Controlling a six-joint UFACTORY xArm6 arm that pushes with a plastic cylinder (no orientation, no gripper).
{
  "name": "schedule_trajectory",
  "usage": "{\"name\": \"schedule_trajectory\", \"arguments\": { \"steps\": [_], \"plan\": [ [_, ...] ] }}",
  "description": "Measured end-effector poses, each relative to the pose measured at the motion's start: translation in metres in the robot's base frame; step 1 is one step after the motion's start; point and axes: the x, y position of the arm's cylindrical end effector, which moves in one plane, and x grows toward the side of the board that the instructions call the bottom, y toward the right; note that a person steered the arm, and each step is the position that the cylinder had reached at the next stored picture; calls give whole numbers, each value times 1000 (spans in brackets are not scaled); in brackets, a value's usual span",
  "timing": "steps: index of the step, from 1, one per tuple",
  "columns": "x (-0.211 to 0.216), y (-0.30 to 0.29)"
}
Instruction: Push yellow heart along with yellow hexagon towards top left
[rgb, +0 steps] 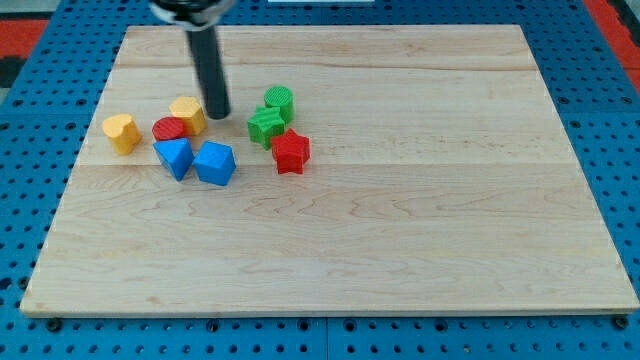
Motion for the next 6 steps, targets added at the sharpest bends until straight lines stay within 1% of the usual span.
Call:
{"name": "schedule_trajectory", "arguments": {
  "steps": [1, 2, 3, 4, 6],
  "plan": [
    [3, -41],
    [-16, -10],
    [-56, -57],
    [-51, -148],
    [29, -152]
  ]
}}
